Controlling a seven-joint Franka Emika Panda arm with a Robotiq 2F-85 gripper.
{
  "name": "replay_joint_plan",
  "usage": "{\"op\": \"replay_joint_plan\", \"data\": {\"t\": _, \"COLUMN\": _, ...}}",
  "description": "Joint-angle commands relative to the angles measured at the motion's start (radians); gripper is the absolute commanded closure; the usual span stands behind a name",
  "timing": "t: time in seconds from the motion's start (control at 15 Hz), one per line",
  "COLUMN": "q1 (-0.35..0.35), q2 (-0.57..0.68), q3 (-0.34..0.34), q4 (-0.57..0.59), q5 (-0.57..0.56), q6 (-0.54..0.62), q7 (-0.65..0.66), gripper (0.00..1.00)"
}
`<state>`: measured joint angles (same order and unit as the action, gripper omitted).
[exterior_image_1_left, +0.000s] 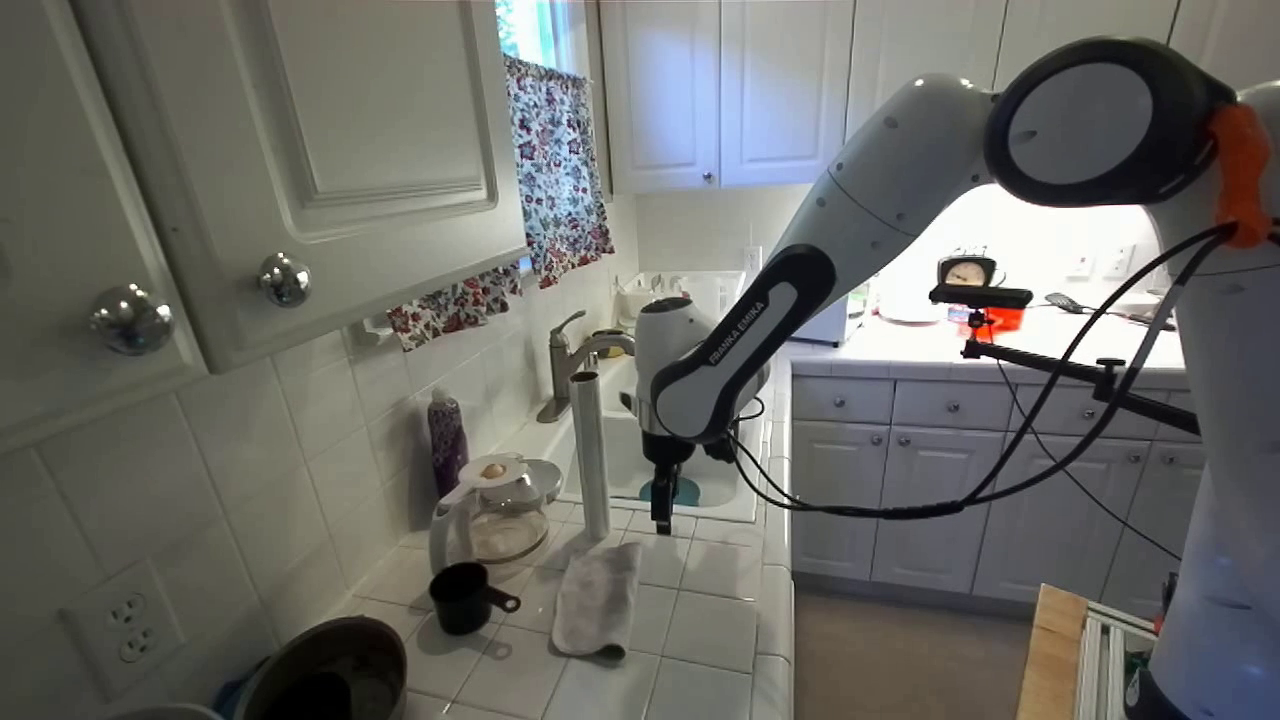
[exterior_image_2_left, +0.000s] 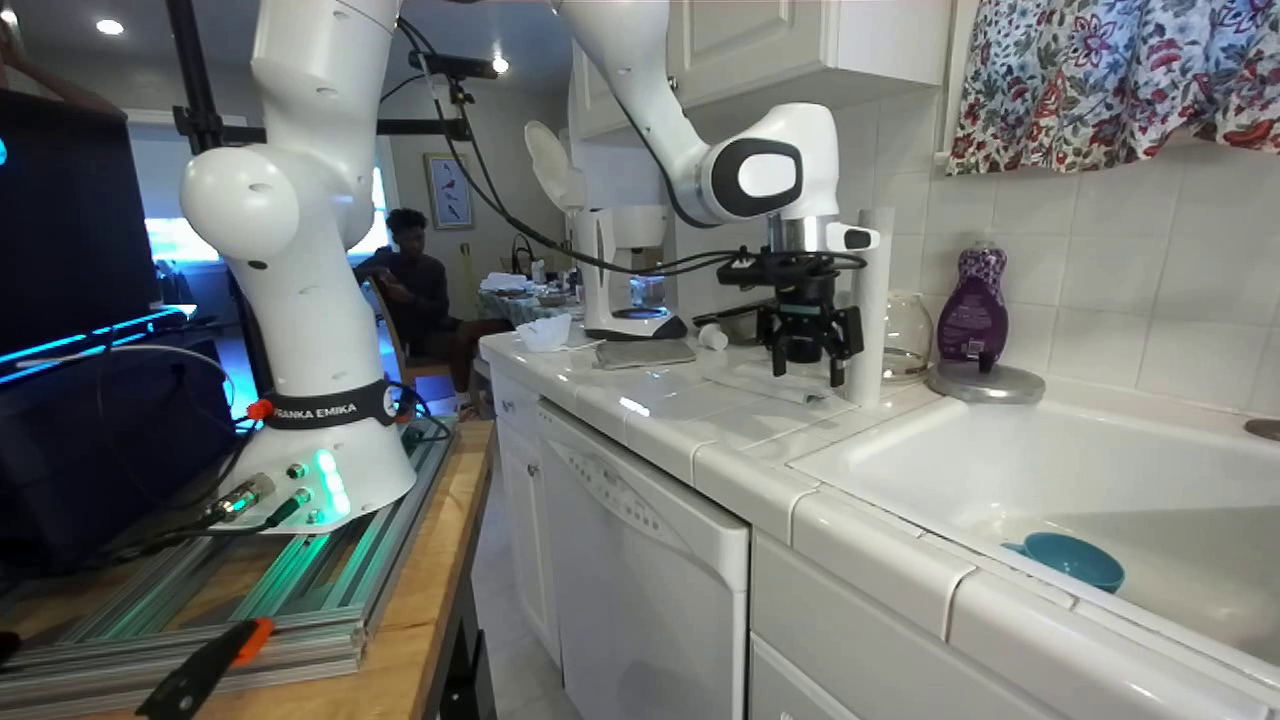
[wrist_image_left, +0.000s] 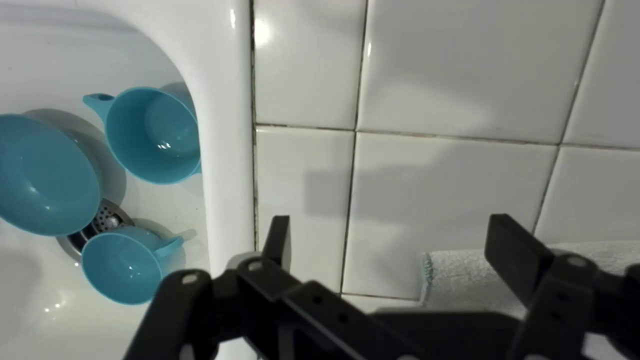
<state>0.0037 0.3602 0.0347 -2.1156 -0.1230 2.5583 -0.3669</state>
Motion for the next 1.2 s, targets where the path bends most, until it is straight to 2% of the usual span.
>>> {"op": "replay_joint_plan", "data": {"t": 0.0, "q1": -0.03, "q2": 0.05, "q3": 0.043, "q4": -0.008, "q5": 0.015, "q6": 0.124, "q7": -0.062, "gripper": 0.0}}
{"op": "replay_joint_plan", "data": {"t": 0.27, "q1": -0.031, "q2": 0.077, "q3": 0.082, "q4": -0.041, "q5": 0.012, "q6": 0.249, "q7": -0.057, "gripper": 0.02}}
{"op": "replay_joint_plan", "data": {"t": 0.4, "q1": -0.024, "q2": 0.083, "q3": 0.092, "q4": -0.058, "q5": -0.001, "q6": 0.313, "q7": -0.043, "gripper": 0.09}}
{"op": "replay_joint_plan", "data": {"t": 0.67, "q1": -0.036, "q2": 0.098, "q3": 0.121, "q4": -0.073, "q5": 0.005, "q6": 0.369, "q7": -0.039, "gripper": 0.23}}
{"op": "replay_joint_plan", "data": {"t": 0.8, "q1": -0.052, "q2": 0.109, "q3": 0.139, "q4": -0.072, "q5": 0.019, "q6": 0.38, "q7": -0.042, "gripper": 0.35}}
{"op": "replay_joint_plan", "data": {"t": 0.93, "q1": -0.088, "q2": 0.127, "q3": 0.173, "q4": -0.066, "q5": 0.043, "q6": 0.387, "q7": -0.054, "gripper": 0.55}}
{"op": "replay_joint_plan", "data": {"t": 1.13, "q1": -0.148, "q2": 0.136, "q3": 0.231, "q4": -0.066, "q5": 0.091, "q6": 0.386, "q7": -0.06, "gripper": 0.77}}
